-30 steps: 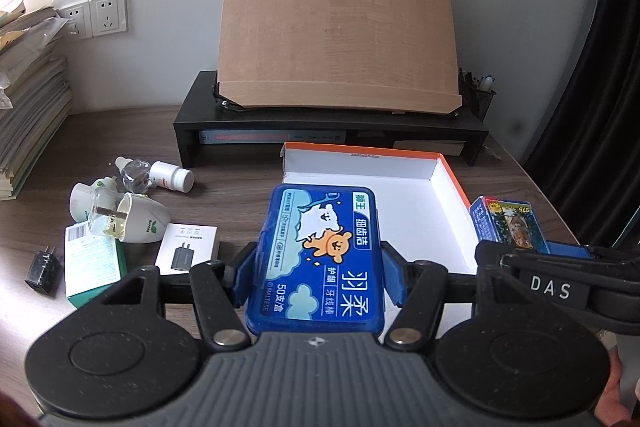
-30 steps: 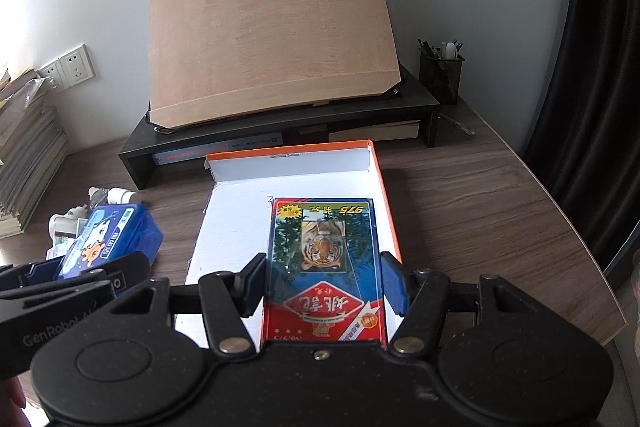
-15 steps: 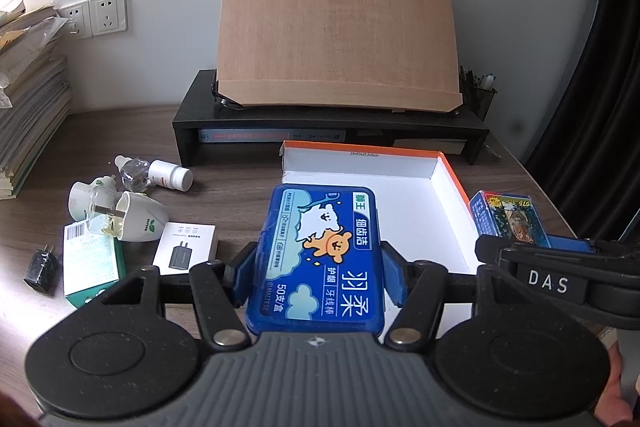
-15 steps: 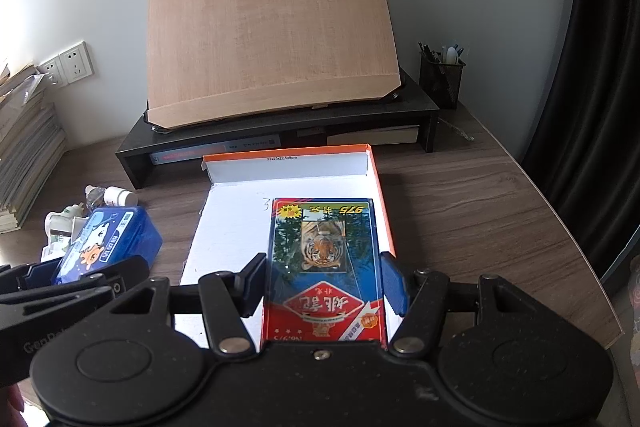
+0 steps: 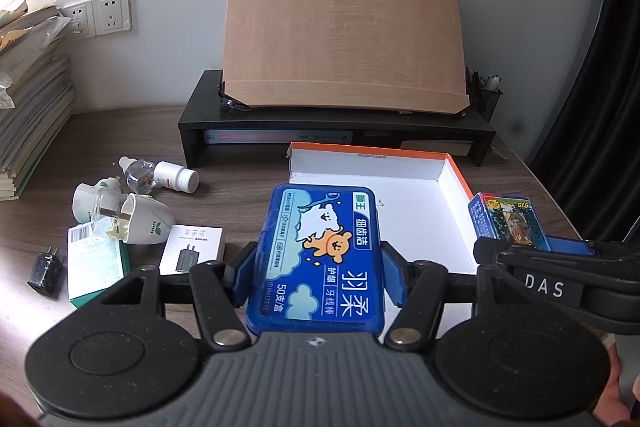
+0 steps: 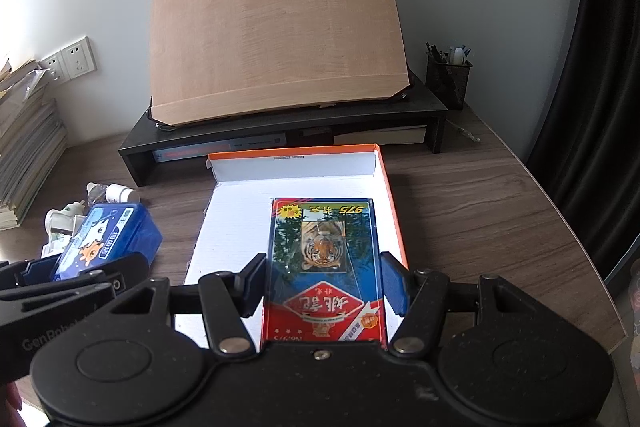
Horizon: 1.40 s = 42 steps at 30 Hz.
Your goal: Organize rigid objects
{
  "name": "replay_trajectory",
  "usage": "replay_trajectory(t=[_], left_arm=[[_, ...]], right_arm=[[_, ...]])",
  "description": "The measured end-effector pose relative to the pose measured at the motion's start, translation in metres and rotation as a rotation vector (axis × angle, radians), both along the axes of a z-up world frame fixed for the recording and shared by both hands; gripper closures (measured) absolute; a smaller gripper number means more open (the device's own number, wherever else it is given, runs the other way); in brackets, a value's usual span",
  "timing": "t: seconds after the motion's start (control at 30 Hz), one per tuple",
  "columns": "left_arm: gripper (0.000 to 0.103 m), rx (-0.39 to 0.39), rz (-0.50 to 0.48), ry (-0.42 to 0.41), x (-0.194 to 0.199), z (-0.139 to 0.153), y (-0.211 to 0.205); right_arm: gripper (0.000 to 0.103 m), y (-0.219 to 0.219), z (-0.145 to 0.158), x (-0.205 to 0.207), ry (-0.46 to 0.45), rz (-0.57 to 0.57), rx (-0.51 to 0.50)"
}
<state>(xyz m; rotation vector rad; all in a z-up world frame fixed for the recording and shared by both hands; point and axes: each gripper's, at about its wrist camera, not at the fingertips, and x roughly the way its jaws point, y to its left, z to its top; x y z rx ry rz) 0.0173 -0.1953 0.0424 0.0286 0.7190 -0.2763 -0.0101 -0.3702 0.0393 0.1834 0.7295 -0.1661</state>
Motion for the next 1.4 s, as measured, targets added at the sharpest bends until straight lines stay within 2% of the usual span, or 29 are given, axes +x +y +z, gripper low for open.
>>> replay_trajectory(t=[1.4], left_arm=[[0.040, -0.013, 0.006, 0.009, 0.0007, 0.0003, 0.0051]], right_arm=[[0.032, 0.0035, -0.0004, 0.0014, 0.008, 0.008, -0.008]])
